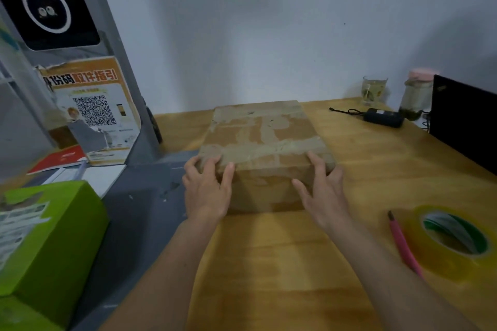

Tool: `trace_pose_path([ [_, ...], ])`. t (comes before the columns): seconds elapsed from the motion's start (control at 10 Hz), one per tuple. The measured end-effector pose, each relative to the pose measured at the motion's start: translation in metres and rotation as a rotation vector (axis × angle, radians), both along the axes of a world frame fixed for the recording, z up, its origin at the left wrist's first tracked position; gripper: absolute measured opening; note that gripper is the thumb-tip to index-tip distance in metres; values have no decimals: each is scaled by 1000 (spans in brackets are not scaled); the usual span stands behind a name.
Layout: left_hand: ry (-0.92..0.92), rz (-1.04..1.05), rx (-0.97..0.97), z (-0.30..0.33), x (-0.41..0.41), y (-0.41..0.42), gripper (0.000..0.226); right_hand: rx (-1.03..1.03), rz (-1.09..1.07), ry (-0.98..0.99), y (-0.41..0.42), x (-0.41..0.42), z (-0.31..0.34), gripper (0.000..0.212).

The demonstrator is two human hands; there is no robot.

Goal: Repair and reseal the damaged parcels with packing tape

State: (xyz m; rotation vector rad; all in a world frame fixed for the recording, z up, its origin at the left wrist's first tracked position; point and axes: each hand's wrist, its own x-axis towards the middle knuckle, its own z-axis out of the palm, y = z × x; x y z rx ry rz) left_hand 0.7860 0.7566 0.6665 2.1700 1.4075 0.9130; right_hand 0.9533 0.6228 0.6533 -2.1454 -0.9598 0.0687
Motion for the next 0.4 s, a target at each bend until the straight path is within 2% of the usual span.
trace_pose_path([
  [0.2,97,-83,-102,13,-4,11,45,-224,19,-66,5,11,16,66],
  [0.3,253,-185,-181,18,-20,15,44,-408,57,-45,-1,12,36,63],
  [0.4,290,-144,-176,57,-29,17,24,-332,24,-29,-5,15,73,65],
])
